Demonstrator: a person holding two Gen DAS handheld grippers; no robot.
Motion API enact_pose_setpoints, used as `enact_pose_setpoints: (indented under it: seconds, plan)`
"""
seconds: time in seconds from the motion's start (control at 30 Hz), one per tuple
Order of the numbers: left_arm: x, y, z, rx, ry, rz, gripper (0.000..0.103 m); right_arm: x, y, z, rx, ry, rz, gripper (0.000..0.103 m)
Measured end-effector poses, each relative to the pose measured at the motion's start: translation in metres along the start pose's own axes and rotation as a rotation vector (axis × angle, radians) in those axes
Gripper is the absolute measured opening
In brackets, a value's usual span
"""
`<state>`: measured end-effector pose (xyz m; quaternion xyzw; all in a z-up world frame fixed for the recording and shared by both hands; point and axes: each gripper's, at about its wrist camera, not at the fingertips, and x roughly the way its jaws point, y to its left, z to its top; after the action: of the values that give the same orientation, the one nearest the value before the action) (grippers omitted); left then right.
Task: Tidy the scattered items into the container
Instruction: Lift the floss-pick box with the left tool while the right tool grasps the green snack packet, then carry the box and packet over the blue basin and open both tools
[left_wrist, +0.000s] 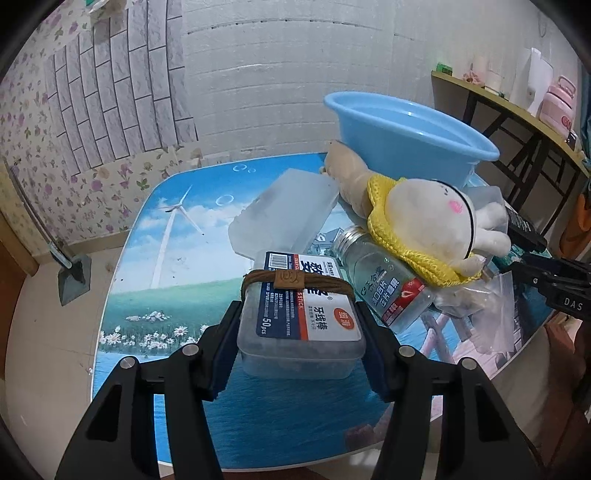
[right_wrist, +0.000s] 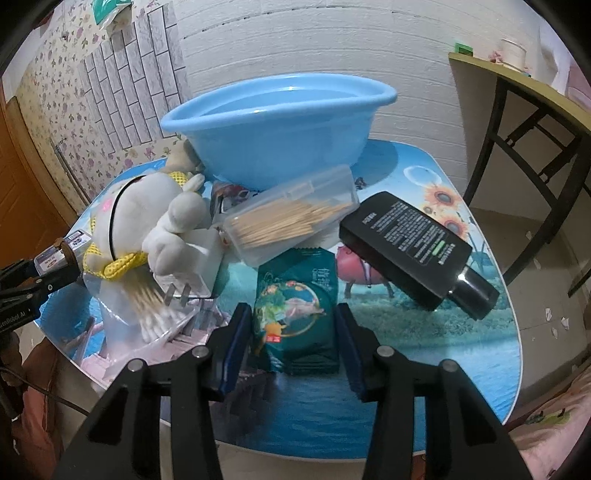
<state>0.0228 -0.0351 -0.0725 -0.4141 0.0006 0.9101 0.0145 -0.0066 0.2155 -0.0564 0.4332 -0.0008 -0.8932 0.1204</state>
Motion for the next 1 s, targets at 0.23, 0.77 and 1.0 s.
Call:
enact_pose_setpoints:
  seconds: [0.23,0.77,1.0]
  plan:
    - [-0.019,0.002,0.010,-0.001,-0.048,0.012,0.058,-0.015,-0.014,-0.006,0.024,-0.008,-0.021,0.045]
    - [-0.048,-0.033,0.070,0.043,-0.174,-0.065,0.058,-0.071,-0.016,0.019,0.068,-0.172,0.070,0.045]
    - [-0.041,-0.057,0.092,0.057,-0.186,-0.103,0.058,-0.070,-0.007,0.041,0.054,-0.216,0.124,0.045]
